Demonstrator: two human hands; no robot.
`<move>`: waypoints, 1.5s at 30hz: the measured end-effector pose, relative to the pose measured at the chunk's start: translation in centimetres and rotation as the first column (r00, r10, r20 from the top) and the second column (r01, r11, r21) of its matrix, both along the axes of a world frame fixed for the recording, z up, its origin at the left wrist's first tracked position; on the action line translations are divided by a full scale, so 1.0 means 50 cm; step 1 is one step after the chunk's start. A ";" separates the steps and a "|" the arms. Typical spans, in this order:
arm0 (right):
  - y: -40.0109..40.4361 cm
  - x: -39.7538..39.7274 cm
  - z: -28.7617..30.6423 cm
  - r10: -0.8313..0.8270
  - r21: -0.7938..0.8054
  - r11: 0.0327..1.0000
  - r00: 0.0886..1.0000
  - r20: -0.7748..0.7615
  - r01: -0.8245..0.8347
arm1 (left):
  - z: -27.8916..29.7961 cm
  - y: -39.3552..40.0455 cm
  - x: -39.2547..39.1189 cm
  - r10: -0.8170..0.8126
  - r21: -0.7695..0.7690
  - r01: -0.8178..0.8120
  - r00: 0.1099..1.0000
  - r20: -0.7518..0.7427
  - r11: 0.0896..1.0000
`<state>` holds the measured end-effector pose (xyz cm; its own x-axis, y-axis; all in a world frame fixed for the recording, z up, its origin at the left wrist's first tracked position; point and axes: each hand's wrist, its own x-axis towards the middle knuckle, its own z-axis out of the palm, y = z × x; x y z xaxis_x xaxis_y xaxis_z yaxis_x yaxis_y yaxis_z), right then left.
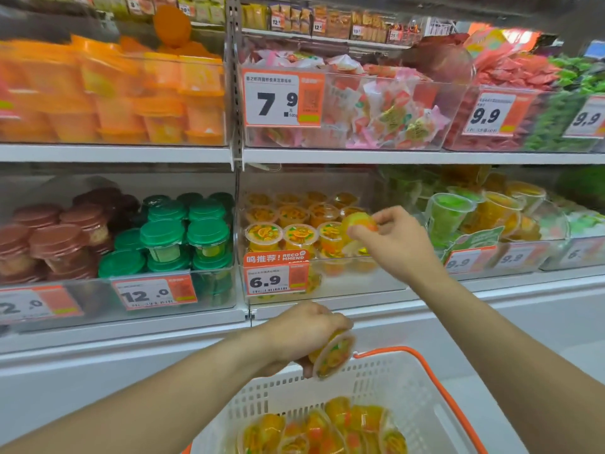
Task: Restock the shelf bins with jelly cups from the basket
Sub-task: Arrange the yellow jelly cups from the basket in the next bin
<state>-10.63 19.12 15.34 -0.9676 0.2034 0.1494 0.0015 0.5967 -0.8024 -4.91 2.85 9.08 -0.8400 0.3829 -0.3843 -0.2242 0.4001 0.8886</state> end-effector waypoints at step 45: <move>0.035 0.013 0.057 0.655 -0.158 0.756 0.739 0.159 -0.636 | 0.062 0.023 -0.027 0.532 0.590 -0.417 0.847 -0.025 0.692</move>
<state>-9.96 20.88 18.17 -0.8777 -0.4775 -0.0400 -0.1989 0.4391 -0.8761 -6.26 3.99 12.20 -0.9980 0.0061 -0.0634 -0.0626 -0.2769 0.9588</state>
